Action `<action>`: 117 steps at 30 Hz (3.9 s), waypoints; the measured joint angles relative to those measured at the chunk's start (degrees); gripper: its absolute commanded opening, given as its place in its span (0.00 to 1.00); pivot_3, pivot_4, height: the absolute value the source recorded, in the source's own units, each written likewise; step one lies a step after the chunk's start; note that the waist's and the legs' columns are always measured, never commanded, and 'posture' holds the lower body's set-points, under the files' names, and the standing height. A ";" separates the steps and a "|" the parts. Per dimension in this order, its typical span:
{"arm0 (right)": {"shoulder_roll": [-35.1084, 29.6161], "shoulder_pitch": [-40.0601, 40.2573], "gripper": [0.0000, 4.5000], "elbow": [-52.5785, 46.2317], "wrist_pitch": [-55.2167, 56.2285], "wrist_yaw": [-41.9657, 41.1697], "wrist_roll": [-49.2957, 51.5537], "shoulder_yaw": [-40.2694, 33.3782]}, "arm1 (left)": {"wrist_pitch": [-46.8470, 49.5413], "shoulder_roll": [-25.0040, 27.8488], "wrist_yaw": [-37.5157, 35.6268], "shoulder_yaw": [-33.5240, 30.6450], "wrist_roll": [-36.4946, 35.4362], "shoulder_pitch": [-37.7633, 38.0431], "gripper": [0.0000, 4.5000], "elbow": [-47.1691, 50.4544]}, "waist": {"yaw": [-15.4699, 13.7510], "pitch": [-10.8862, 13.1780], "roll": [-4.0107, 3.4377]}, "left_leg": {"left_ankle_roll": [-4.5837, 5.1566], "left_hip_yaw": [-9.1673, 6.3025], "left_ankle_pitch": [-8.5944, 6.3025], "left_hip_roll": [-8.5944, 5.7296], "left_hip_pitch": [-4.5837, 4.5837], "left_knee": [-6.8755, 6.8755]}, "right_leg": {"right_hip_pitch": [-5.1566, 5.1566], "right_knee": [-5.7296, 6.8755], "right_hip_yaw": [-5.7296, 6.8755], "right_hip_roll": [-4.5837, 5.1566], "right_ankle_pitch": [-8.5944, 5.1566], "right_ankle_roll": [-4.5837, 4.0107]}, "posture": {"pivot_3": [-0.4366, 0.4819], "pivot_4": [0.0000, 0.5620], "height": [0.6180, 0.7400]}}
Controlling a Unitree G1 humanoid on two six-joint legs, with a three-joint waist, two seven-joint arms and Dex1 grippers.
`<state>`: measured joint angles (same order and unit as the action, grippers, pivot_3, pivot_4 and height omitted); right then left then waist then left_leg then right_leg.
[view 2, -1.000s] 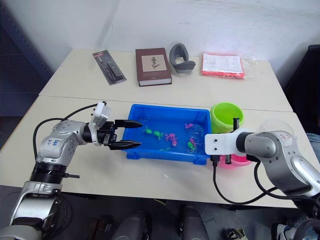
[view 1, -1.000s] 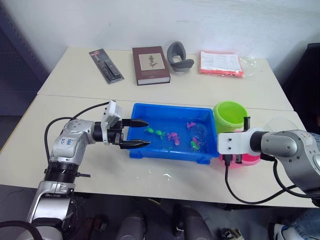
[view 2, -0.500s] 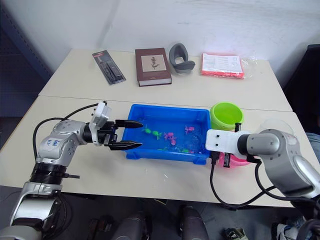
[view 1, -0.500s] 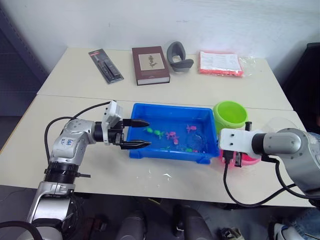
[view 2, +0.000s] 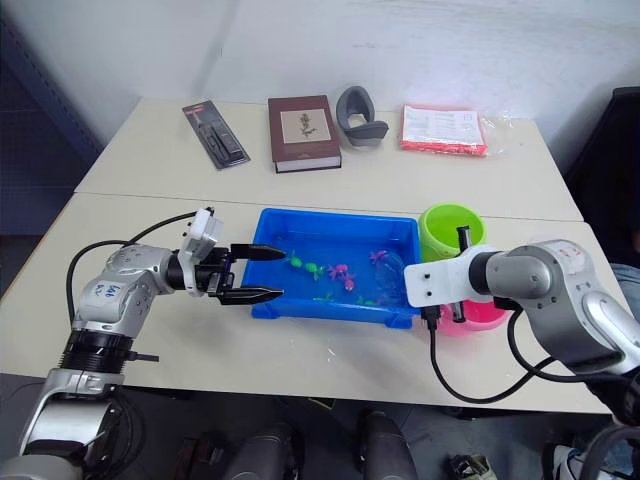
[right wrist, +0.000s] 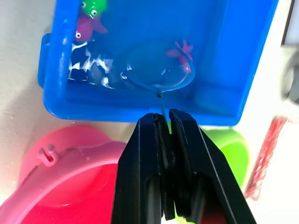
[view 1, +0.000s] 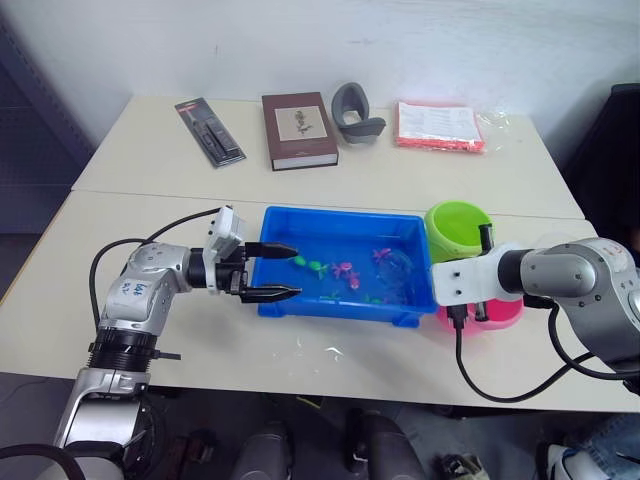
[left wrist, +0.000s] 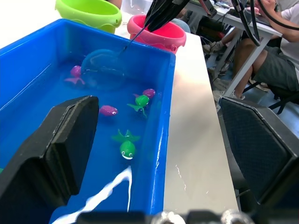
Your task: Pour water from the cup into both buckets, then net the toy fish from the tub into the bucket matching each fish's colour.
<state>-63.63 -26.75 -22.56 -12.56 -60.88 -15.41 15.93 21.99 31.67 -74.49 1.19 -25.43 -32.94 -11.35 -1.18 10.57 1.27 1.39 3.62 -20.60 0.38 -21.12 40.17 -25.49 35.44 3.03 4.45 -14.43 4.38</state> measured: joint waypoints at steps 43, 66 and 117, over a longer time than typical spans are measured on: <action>4.94 4.51 0.00 -2.13 -23.01 -5.69 21.55 -13.16 | 0.20 0.77 -0.07 -0.25 -0.06 2.87 0.99 1.71 | -0.05 0.01 -0.02 | -0.07 0.05 0.00 0.18 0.03 0.03 | -0.01 0.04 -0.02 0.10 0.01 0.02 | 0.48 0.27 1.00; 30.67 47.13 0.00 -23.94 -8.83 11.76 31.50 -52.28 | 2.62 -1.10 -0.36 -0.03 -2.42 -0.32 0.99 2.48 | -0.22 -0.02 0.00 | 0.04 0.04 0.06 -0.09 0.15 -0.02 | 0.08 0.12 -0.21 0.02 0.10 0.17 | 0.48 0.27 1.00; 25.23 63.65 0.00 6.68 59.41 64.02 -36.81 -56.07 | 4.20 -11.97 4.87 4.00 -3.57 -0.01 0.99 6.50 | 0.79 -0.01 -0.06 | 0.22 -0.03 -0.06 -0.04 0.92 -0.19 | 0.91 -0.30 -0.57 0.10 -0.01 -0.02 | 0.48 0.27 1.00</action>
<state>-38.40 36.90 -15.88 46.85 3.14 -52.22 -40.14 26.19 19.70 -69.62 5.19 -29.01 -32.96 -4.84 -0.39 10.56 1.21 1.61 3.58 -20.65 0.34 -20.21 39.98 -24.58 35.14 2.46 4.55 -14.44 4.36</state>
